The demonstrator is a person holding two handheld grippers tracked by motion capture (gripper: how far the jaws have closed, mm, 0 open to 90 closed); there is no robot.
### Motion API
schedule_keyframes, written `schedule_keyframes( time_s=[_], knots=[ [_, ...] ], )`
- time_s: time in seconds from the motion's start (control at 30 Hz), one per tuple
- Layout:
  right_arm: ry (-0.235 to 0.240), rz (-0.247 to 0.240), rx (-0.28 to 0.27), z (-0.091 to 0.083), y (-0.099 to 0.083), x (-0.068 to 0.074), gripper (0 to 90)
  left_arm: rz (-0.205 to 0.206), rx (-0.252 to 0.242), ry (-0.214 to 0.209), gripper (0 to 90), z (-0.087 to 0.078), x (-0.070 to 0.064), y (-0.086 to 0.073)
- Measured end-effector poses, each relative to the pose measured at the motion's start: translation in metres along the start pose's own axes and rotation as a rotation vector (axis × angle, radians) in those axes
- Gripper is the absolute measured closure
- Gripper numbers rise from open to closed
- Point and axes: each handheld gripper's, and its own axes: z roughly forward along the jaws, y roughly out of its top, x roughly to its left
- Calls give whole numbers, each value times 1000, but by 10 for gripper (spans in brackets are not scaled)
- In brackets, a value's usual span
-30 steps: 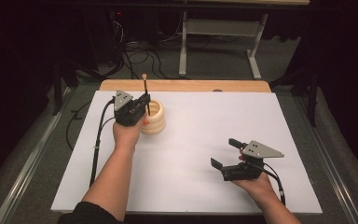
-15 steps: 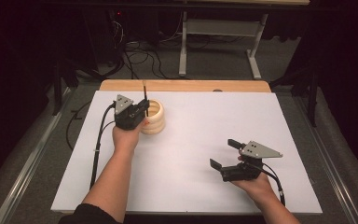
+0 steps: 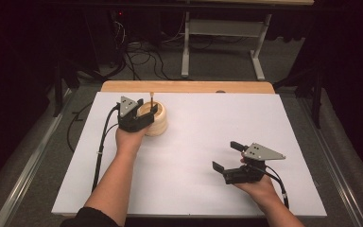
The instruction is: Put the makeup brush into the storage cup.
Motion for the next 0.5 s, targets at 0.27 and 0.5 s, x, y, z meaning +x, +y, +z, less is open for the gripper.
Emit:
schedule_keyframes(
  time_s=[0.27,0.5],
  knots=[
    [1,-6,1,1,0,0,16,-14,-8,-11,180,-3,0,2],
    [0,-5,2,1,0,1,16,-25,13,-19,160,-6,2,2]
  ],
)
